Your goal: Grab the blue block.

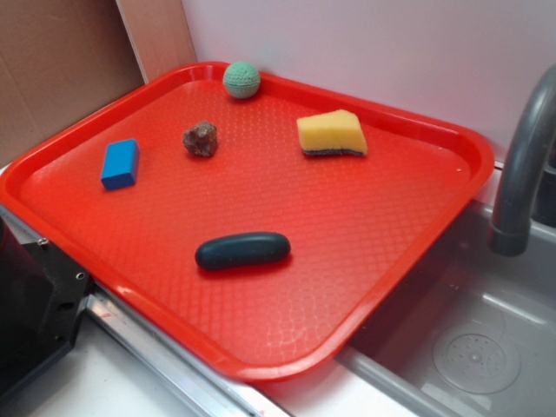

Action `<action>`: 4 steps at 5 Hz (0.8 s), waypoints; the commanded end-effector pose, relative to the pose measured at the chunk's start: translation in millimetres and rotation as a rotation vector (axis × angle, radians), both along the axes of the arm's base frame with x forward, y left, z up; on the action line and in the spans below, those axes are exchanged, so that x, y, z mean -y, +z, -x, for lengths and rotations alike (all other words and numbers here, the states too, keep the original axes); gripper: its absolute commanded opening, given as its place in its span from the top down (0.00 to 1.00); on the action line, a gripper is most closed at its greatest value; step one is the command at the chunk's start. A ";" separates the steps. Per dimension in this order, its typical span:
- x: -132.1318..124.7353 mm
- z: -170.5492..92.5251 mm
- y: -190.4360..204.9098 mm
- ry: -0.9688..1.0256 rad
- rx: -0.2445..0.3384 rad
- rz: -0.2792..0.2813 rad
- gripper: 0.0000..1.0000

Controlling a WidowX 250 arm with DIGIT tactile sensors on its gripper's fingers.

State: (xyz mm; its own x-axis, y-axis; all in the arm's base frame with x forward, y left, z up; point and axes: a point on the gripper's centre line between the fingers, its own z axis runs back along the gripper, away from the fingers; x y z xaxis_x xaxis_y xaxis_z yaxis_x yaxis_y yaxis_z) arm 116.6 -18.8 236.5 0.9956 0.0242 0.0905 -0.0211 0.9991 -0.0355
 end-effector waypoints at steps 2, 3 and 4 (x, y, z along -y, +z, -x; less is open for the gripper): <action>-4.1 -9.0 -11.4 0.248 0.054 0.064 0.00; -13.7 -18.6 -23.5 0.496 0.123 0.075 0.00; -37.1 -29.2 -50.6 0.743 0.182 0.059 0.00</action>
